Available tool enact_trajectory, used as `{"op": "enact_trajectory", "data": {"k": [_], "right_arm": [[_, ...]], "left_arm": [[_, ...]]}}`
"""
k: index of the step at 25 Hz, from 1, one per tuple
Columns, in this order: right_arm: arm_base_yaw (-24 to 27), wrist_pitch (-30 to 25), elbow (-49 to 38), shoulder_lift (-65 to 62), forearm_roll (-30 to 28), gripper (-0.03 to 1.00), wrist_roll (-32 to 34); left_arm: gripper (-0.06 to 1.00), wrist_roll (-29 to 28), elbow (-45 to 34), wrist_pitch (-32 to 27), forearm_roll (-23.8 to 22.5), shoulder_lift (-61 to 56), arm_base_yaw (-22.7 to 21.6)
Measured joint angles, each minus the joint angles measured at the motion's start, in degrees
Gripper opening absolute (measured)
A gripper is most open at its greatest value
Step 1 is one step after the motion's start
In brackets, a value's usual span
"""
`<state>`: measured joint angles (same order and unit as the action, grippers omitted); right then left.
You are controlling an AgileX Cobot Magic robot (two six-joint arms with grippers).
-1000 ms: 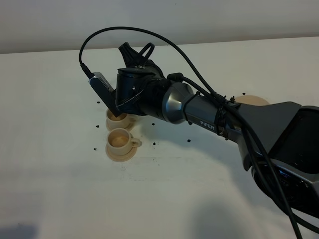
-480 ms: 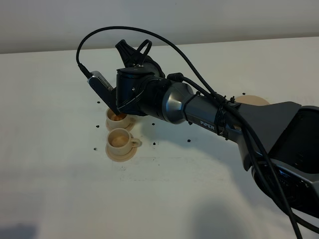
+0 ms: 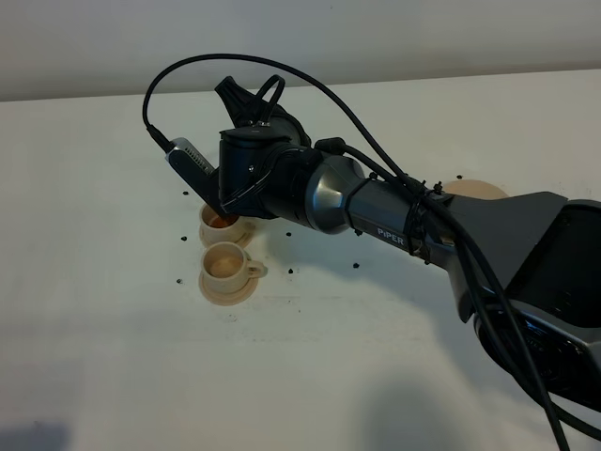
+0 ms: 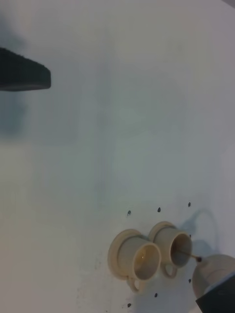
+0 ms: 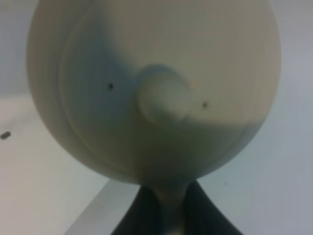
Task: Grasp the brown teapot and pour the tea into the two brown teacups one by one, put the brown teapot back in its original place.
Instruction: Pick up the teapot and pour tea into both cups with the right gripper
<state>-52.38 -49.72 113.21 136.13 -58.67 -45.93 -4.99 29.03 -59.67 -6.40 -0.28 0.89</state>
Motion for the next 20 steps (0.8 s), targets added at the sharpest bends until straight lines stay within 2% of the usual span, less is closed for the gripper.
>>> {"op": "enact_trajectory", "data": {"k": [20], "right_arm": [[0.0,0.5,0.0,0.0,-0.8,0.13,-2.7]], "left_arm": [[0.61,0.0,0.0,0.0,0.0,0.0,0.0]]}}
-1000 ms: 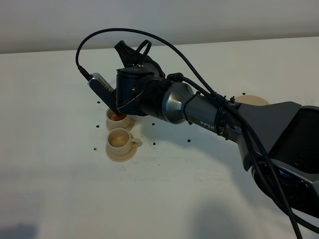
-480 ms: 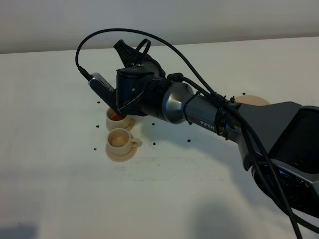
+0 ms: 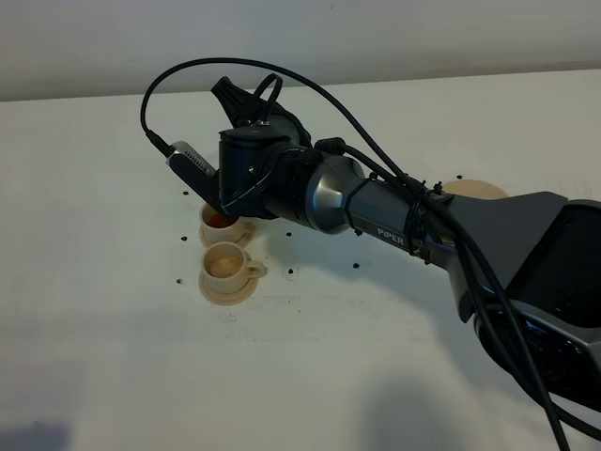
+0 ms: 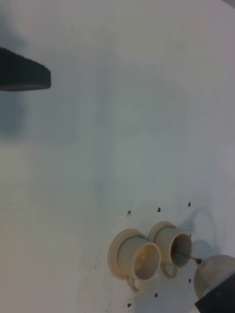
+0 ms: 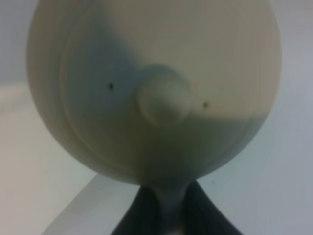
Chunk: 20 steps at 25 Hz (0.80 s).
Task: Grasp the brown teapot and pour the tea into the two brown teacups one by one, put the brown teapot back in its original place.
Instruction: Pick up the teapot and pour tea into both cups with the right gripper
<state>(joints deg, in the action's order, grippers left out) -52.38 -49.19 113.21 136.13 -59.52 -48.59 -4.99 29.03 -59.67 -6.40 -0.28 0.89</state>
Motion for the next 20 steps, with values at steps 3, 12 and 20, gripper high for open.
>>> {"op": "enact_trajectory", "data": {"k": [3,12,20], "right_arm": [[0.0,0.6,0.0,0.0,-0.2,0.13,0.0],[0.0,1.5,0.0,0.0,-1.3,0.13,0.0],[0.0,2.5,0.0,0.0,-1.9,0.13,0.0]], "left_arm": [[0.61,0.0,0.0,0.0,0.0,0.0,0.0],[0.61,0.0,0.0,0.0,0.0,0.0,0.0],[0.61,0.0,0.0,0.0,0.0,0.0,0.0]]}}
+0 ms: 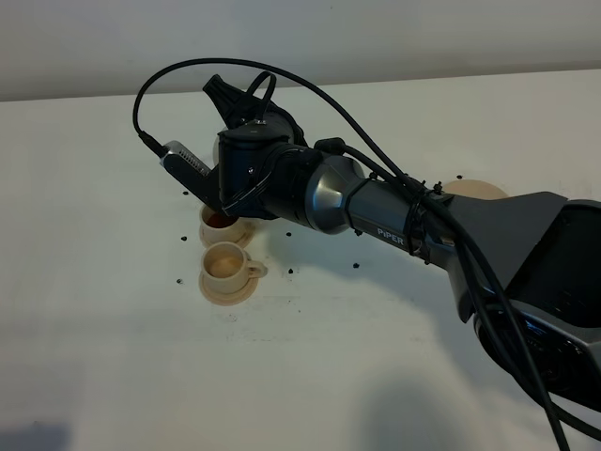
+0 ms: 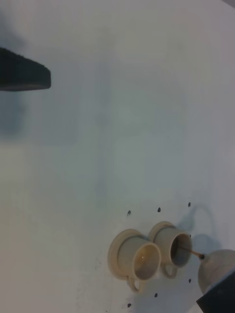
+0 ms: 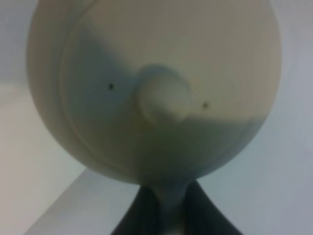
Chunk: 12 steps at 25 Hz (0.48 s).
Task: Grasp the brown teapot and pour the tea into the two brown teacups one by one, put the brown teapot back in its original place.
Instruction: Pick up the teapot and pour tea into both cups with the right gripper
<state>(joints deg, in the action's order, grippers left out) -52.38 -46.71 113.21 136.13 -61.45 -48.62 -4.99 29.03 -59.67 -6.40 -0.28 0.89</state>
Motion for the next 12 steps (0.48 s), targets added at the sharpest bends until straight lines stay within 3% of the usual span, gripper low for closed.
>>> {"op": "enact_trajectory", "data": {"k": [12], "right_arm": [[0.0,0.0,0.0,0.0,-0.9,0.13,0.0]], "left_arm": [[0.61,0.0,0.0,0.0,0.0,0.0,0.0]]}}
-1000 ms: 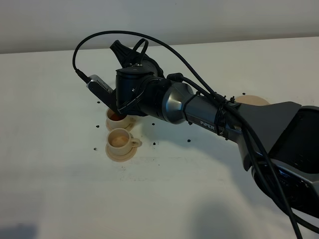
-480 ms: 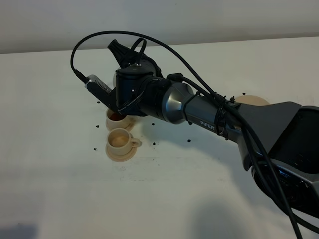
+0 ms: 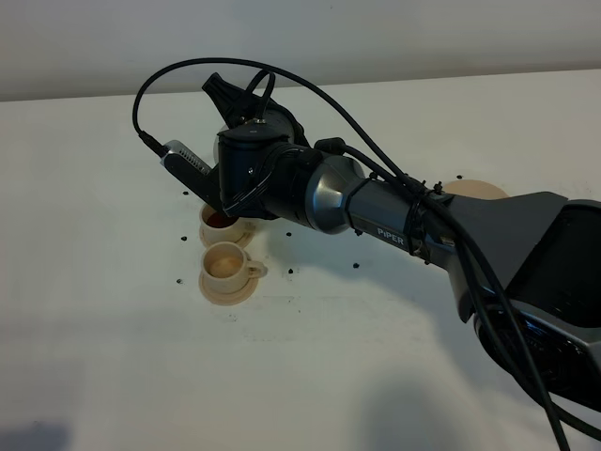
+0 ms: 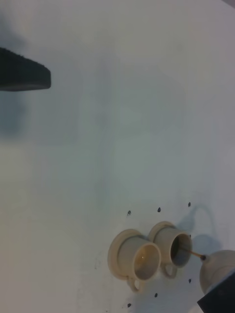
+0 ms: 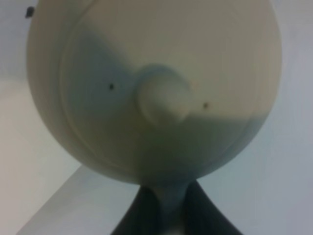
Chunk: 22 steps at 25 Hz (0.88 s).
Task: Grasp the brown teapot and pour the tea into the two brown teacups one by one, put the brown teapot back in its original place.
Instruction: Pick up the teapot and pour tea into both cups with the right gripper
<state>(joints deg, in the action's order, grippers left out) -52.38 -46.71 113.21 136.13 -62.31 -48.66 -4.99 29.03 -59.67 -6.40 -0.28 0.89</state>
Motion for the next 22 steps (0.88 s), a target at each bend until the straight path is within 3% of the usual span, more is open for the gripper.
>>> {"op": "enact_trajectory", "data": {"k": [22], "right_arm": [[0.0,0.0,0.0,0.0,-0.2,0.13,-0.1]], "left_arm": [[0.61,0.0,0.0,0.0,0.0,0.0,0.0]]}}
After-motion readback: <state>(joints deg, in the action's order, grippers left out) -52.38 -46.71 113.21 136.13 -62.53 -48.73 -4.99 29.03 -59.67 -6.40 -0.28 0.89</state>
